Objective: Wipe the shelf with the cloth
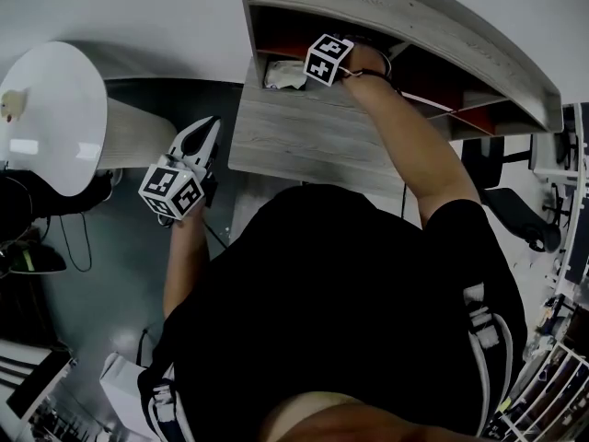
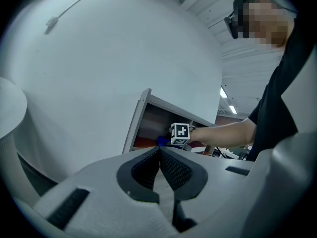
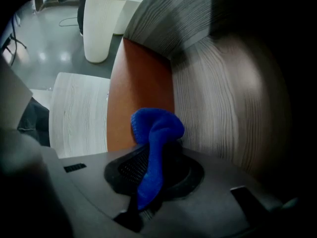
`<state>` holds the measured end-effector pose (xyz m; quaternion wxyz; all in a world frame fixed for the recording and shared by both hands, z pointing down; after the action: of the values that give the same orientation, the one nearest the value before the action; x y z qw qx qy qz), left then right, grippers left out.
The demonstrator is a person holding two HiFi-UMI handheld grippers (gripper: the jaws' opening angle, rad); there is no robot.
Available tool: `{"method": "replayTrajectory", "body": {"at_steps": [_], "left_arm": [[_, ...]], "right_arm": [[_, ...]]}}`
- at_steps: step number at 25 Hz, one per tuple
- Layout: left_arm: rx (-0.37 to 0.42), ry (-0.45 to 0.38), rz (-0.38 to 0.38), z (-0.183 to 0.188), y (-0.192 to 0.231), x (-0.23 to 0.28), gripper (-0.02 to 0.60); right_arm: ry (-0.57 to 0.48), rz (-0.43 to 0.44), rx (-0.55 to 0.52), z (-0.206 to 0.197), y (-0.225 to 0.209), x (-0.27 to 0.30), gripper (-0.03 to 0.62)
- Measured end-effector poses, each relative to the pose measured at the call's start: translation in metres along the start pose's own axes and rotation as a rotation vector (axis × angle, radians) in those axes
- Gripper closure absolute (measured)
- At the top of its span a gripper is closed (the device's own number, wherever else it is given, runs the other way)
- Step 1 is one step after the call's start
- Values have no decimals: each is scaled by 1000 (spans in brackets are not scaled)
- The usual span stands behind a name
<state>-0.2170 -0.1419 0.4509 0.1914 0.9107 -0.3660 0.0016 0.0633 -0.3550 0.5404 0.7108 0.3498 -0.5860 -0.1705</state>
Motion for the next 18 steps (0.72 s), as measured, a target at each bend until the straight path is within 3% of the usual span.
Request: {"method": "replayTrajectory", "body": {"at_steps": [18], "left_arm": [[0,22,-11,-4,-9,7,565]], "right_arm": [[16,-10,-1,-14,3,-1,531]]}}
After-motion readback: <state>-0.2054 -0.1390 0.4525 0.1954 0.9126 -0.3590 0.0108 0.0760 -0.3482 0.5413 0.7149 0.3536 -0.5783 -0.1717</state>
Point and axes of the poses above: the fingertips, and each gripper's own axes: x forward along the fingers, y to its left, z out of its top, the point moved 2 cm from there along -x, backward along the fingers, and after that the axes turned 5 degrees about -z, right-handed, at the moved point
